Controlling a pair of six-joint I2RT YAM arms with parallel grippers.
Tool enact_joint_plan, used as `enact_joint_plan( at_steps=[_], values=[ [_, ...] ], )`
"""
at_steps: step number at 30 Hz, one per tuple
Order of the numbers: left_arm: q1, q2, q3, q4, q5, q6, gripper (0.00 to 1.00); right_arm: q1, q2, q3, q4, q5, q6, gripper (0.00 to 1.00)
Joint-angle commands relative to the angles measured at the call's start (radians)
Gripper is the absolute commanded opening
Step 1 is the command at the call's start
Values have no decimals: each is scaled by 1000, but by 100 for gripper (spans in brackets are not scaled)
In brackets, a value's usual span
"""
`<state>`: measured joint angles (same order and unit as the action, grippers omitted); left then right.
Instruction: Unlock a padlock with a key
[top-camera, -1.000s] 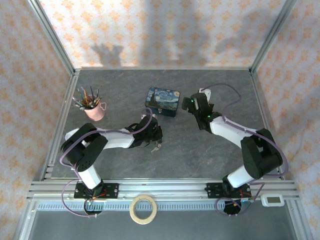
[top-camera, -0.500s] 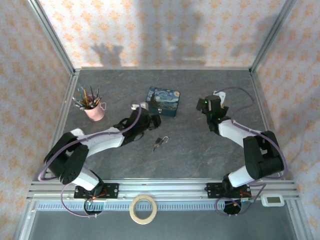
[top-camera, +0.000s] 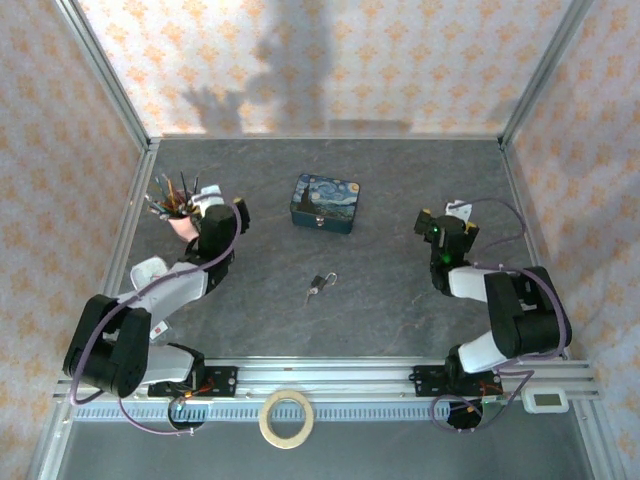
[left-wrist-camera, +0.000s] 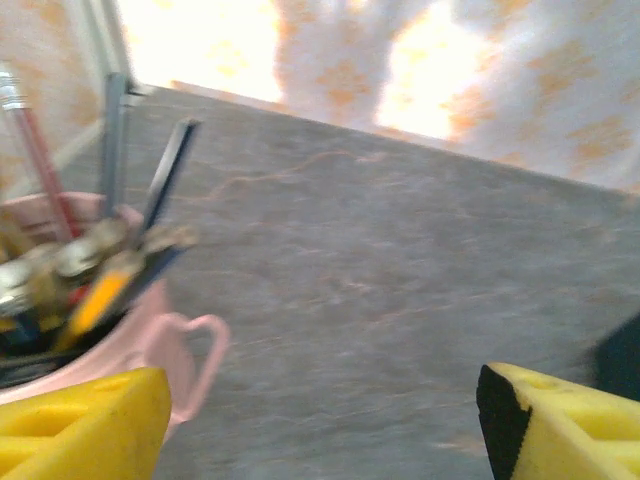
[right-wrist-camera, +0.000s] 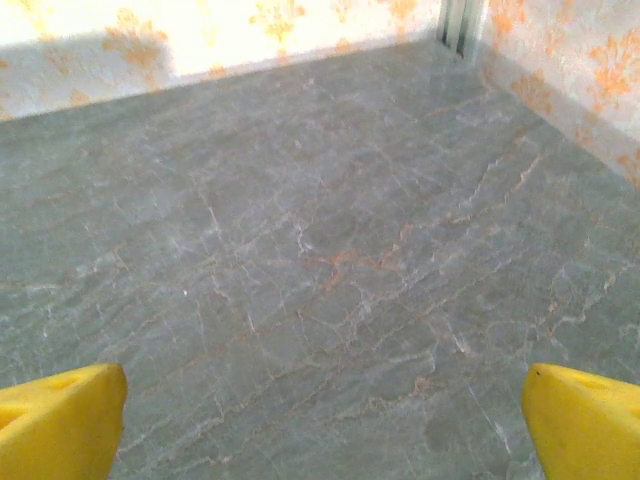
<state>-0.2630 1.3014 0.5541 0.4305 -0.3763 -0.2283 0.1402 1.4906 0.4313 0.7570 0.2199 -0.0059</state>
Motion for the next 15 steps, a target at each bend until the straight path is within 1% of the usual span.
enact_joint_plan(
  at_steps=[1,5,8,9,11,12,15],
  values=[
    [19,-31,-113,263,-159,119,86,-11,29,-63,256,44,-49,100],
    [59,-55,-167,319,-140,122,86,-19,26,-85,291,38,-40,100],
    [85,-51,-209,384,-84,134,86,-40,9,-121,335,-2,-28,100],
    [93,-44,-222,410,-59,141,86,-59,5,-141,363,-37,-15,100],
    [114,-19,-257,493,-6,163,86,-95,4,-183,426,-101,6,100],
    [124,-1,-279,549,14,173,86,-105,11,-197,461,-110,15,100],
    [159,64,-334,716,54,199,86,-106,22,-206,479,-126,6,100]
  ],
)
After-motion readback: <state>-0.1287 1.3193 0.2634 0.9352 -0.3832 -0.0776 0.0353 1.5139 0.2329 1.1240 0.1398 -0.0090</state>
